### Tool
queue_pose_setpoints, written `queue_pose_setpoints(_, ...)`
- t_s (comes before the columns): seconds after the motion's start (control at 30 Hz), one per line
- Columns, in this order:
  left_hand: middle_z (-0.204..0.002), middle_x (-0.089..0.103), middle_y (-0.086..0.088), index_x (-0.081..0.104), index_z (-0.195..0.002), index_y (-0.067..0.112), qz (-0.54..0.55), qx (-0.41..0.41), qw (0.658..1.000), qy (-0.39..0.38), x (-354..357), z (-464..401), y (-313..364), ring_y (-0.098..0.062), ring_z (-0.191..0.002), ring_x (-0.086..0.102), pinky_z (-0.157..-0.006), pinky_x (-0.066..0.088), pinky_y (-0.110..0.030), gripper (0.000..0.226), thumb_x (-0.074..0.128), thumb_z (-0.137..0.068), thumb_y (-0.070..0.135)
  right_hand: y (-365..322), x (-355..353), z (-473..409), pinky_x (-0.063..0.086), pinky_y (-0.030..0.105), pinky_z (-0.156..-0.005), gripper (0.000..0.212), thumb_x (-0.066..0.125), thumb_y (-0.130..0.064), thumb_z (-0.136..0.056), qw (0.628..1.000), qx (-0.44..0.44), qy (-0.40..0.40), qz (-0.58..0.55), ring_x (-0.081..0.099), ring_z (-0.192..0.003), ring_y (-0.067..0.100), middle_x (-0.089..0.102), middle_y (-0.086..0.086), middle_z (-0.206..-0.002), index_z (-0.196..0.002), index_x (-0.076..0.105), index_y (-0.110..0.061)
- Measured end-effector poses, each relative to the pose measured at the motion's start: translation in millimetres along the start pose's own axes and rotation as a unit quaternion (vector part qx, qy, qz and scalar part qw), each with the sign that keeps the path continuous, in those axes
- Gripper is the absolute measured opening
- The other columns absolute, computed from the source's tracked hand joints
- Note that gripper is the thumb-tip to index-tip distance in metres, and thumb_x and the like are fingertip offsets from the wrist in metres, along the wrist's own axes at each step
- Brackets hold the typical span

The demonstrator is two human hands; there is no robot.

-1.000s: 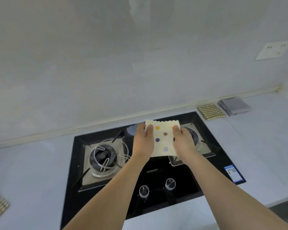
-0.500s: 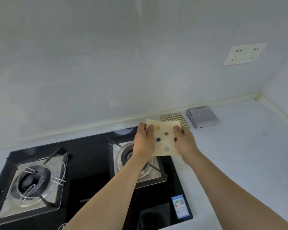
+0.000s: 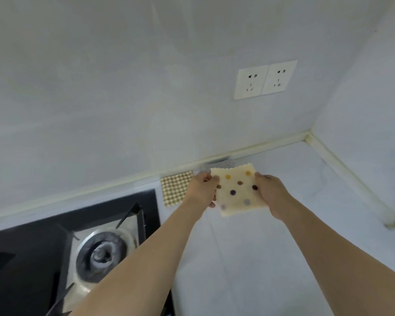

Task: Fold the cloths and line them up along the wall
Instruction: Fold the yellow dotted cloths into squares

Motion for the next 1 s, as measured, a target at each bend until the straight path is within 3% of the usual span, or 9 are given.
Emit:
queue_pose_setpoints(0.17,-0.072,0.064,-0.009,0.058,-0.083,0.012,-0.012,-0.036,0.999,0.013,70,-68,22,-0.025,-0.058,0.06,-0.046,0.047,-0.028,0.015,0.054,-0.094,0.022,-8,-58,-80,0.043,0.037,-0.081,0.023,0.04,-0.026,-0.101,1.0,0.023,0.012,0.013,0.056,-0.091,0.025,0.061,0.008,-0.102,-0.109,0.056,-0.011)
queue_pose_setpoints(0.3,-0.077,0.067,-0.014,0.061,-0.084,0.006,-0.039,-0.048,0.998,0.026,107,-115,36,-0.035,-0.066,0.066,-0.054,0.058,-0.041,0.018,0.055,-0.093,0.02,-6,-82,-132,0.037,0.032,-0.067,0.021,0.041,-0.02,-0.099,0.998,0.055,0.015,-0.001,0.05,-0.078,0.021,0.059,0.01,-0.094,-0.105,0.057,-0.007)
queue_pose_setpoints(0.4,-0.076,0.064,-0.012,0.06,-0.082,0.008,-0.057,-0.065,0.996,0.027,125,-142,37,-0.033,-0.065,0.062,-0.052,0.054,-0.035,0.019,0.053,-0.095,0.02,-3,-85,-162,0.033,0.029,-0.058,0.015,0.039,-0.016,-0.099,0.999,0.052,0.01,0.0,0.042,-0.067,0.015,0.052,0.006,-0.085,-0.096,0.051,-0.009)
queue_pose_setpoints(0.47,-0.081,0.065,-0.01,0.062,-0.096,0.009,-0.095,-0.087,0.991,0.022,131,-153,33,-0.031,-0.069,0.065,-0.057,0.058,-0.037,0.019,0.05,-0.096,0.024,-2,-82,-178,0.038,0.028,-0.062,0.011,0.041,-0.017,-0.099,1.0,0.026,-0.002,0.002,0.045,-0.071,0.012,0.051,0.006,-0.101,-0.103,0.05,-0.012)
queue_pose_setpoints(0.57,-0.091,0.064,-0.007,0.056,-0.101,0.013,-0.187,-0.063,0.978,0.068,120,-159,35,-0.029,-0.081,0.063,-0.074,0.057,-0.037,0.017,0.045,-0.095,0.025,10,-87,-189,0.039,0.036,-0.084,0.04,0.039,-0.025,-0.098,0.998,0.024,0.028,0.044,0.051,-0.101,0.025,0.05,0.011,-0.127,-0.135,0.042,-0.009)
queue_pose_setpoints(0.63,-0.093,0.061,-0.007,0.053,-0.099,0.013,-0.225,-0.031,0.969,0.094,111,-153,39,-0.025,-0.083,0.058,-0.073,0.048,-0.032,0.015,0.042,-0.095,0.022,19,-88,-187,0.038,0.04,-0.095,0.05,0.038,-0.031,-0.096,0.996,0.029,0.038,0.079,0.048,-0.119,0.032,0.047,0.012,-0.138,-0.143,0.035,-0.013)
queue_pose_setpoints(0.73,-0.086,0.057,-0.006,0.051,-0.097,0.012,-0.257,0.025,0.962,0.087,112,-136,45,-0.022,-0.074,0.053,-0.066,0.044,-0.032,0.017,0.04,-0.097,0.025,17,-78,-173,0.037,0.042,-0.105,0.053,0.042,-0.027,-0.094,0.993,0.003,0.015,0.114,0.043,-0.129,0.03,0.043,0.01,-0.144,-0.144,0.034,-0.014)
queue_pose_setpoints(0.9,-0.114,0.057,-0.006,0.053,-0.116,0.014,-0.373,0.137,0.914,0.078,100,-96,47,-0.027,-0.107,0.053,-0.083,0.043,-0.036,0.027,0.039,-0.098,0.028,-14,-51,-125,0.036,0.04,-0.107,0.046,0.049,-0.016,-0.093,0.969,-0.116,0.028,0.215,0.045,-0.128,0.03,0.049,0.013,-0.139,-0.138,0.045,-0.008)
queue_pose_setpoints(1.0,-0.124,0.056,-0.006,0.052,-0.128,0.014,-0.418,0.2,0.879,0.11,69,-62,54,-0.028,-0.113,0.05,-0.089,0.043,-0.038,0.035,0.041,-0.097,0.027,-36,-20,-88,0.039,0.041,-0.103,0.044,0.051,-0.013,-0.092,0.948,-0.186,0.014,0.257,0.049,-0.124,0.031,0.054,0.014,-0.135,-0.135,0.047,-0.005)
Point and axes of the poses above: each hand's wrist, its own z-axis away from the middle knuckle, its own x-axis out of the palm, y = z × x, the point moved 10 cm from there along -z, towards the middle knuckle
